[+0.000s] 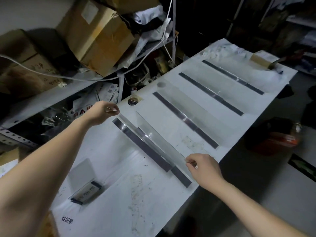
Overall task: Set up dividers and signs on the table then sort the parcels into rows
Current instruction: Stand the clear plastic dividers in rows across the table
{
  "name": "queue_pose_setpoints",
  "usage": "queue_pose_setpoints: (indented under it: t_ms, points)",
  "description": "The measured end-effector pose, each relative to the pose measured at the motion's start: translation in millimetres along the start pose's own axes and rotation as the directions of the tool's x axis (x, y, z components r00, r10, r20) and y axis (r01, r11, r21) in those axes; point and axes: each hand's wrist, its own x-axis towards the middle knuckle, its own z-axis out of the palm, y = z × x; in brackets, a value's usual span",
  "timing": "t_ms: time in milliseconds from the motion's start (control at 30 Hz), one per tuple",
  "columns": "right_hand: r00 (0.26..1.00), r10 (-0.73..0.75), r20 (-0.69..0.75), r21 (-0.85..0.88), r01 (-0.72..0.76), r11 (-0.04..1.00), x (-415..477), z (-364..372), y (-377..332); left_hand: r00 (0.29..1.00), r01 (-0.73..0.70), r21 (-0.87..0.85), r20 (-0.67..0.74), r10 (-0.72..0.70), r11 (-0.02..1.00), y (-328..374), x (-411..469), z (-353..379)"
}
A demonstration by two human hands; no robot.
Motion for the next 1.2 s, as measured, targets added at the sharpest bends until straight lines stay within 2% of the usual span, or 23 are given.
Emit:
queue_pose_setpoints:
  t_ms: [233,467,800,1200]
  points:
    - [1.0,-0.014,-0.021,0.01,0.015,1.0,12.5,-25.5,31.1,1.0,-0.013,0.012,0.001,0.013,1.0,30.1,31.5,-4.0]
    - [1.0,0.021,-0.022,-0.009,-0.021,1.0,17.7,-29.7,32.9,1.0,-0.001,0.003,-0.011,0.001,1.0,36.2,60.5,-6.1]
    - [0.993,0.118,-0.023,-0.041,-0.119,0.992,20.4,-17.2,22.0,0.996,-0.087,0.0,0.034,0.087,0.996,-5.0,106.1,-0.6]
    - [0.99,0.143,-0.01,0.02,-0.143,0.99,15.3,20.6,2.0,0.991,-0.069,-0.081,0.108,0.078,0.994,-61.7,119.9,24.5]
